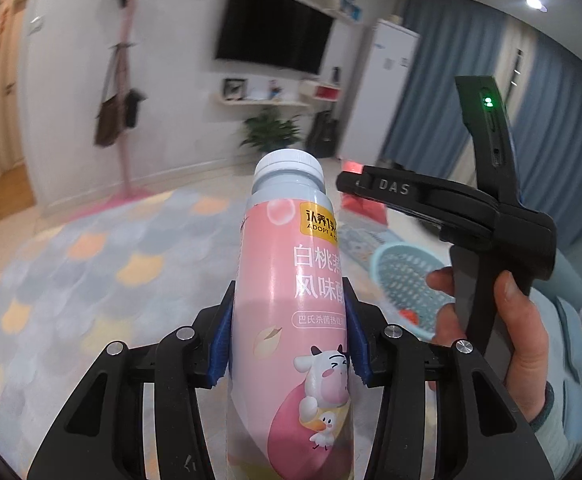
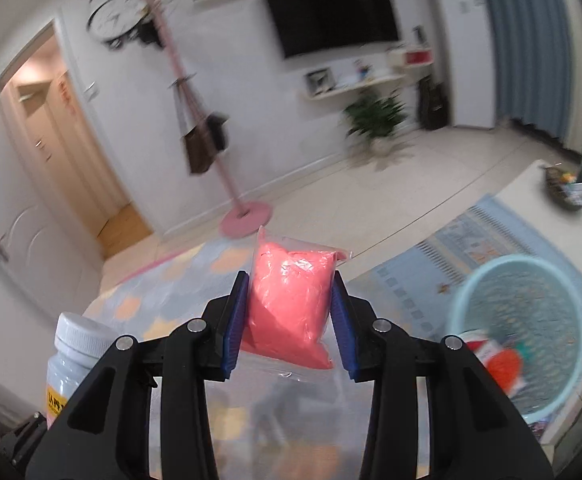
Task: Collect trash
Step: 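Carry pink bottle and pink packet over the basket and open both tools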
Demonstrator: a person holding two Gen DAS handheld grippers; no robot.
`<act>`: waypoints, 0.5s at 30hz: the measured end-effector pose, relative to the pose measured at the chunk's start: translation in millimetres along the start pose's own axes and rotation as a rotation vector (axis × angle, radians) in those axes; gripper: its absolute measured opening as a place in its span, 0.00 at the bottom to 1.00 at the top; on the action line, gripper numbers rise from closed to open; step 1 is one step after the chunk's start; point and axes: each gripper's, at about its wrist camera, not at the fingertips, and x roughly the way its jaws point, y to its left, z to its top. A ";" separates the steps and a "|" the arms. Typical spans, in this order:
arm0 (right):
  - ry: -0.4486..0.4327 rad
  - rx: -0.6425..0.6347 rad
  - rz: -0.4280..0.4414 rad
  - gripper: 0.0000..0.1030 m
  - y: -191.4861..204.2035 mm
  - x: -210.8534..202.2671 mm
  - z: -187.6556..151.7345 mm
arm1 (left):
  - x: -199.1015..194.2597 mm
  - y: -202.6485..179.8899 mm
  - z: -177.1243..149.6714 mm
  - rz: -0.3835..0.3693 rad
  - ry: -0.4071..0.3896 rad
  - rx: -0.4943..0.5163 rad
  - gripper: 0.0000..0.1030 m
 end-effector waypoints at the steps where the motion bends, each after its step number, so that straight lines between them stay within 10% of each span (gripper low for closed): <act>1: -0.016 0.009 -0.021 0.35 -11.1 -7.1 3.0 | 5.2 -8.0 3.3 -0.010 -0.002 0.017 0.44; 15: -0.021 0.315 -0.202 0.35 -211.3 -31.6 -6.4 | 118.9 -129.7 38.7 -0.192 0.083 0.144 0.45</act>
